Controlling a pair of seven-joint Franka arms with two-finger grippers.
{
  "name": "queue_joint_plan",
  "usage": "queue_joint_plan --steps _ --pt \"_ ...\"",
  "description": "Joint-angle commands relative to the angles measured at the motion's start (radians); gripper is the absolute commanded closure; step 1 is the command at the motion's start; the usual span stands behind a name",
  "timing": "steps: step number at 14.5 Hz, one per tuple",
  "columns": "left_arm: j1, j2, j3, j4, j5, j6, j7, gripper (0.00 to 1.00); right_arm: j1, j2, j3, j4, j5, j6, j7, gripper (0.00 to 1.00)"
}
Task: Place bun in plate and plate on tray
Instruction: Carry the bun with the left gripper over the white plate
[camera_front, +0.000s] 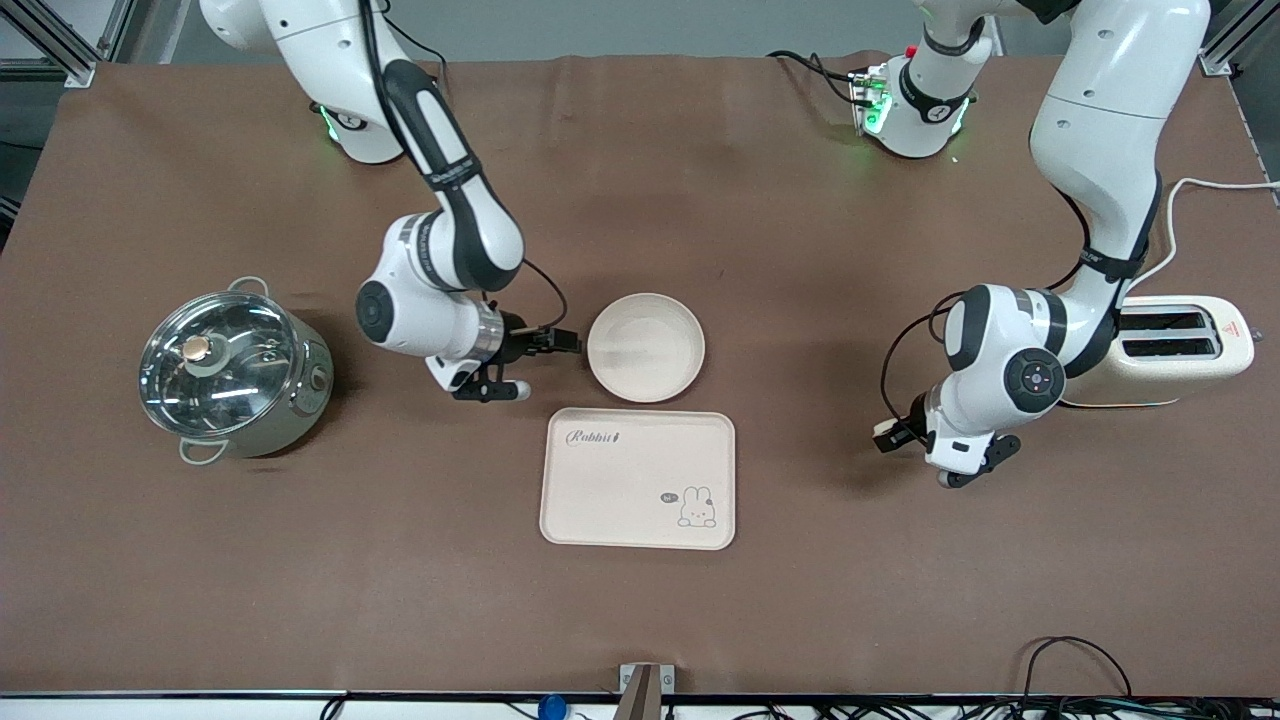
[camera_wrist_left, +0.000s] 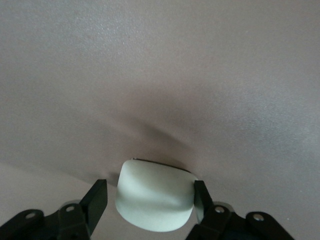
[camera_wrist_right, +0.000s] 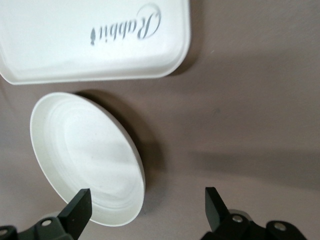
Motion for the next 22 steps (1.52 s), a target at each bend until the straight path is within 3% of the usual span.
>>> queue_joint_plan --steps 1,3,6,11,16,19,22 --pt "-0.003 0.014 -0.009 0.015 -0.019 0.002 -0.009 0.49 0.038 0.011 -0.012 -0.002 0.023 0.005 0.006 0.00" --pt "-0.001 0.012 -0.037 0.015 -0.021 0.000 -0.017 0.61 0.049 0.012 -0.012 -0.010 0.023 0.000 0.008 0.00" --pt "-0.001 0.000 -0.115 0.015 -0.021 -0.011 -0.148 0.68 0.049 0.012 -0.012 -0.012 0.023 0.002 0.008 0.00" --pt "-0.019 -0.020 -0.303 0.022 -0.005 -0.014 -0.437 0.65 0.061 0.028 -0.012 -0.012 0.029 0.006 0.008 0.00" --pt "-0.223 0.009 -0.308 0.077 0.005 -0.001 -0.650 0.64 0.072 0.029 -0.014 -0.012 0.047 0.020 0.008 0.00" --pt "-0.297 0.063 -0.307 0.123 0.044 0.003 -0.730 0.63 0.081 0.041 -0.012 -0.007 0.053 0.037 0.009 0.00" --pt "-0.326 0.106 -0.304 0.137 0.057 0.057 -0.756 0.54 0.083 0.046 -0.012 0.001 0.072 0.040 0.009 0.00"
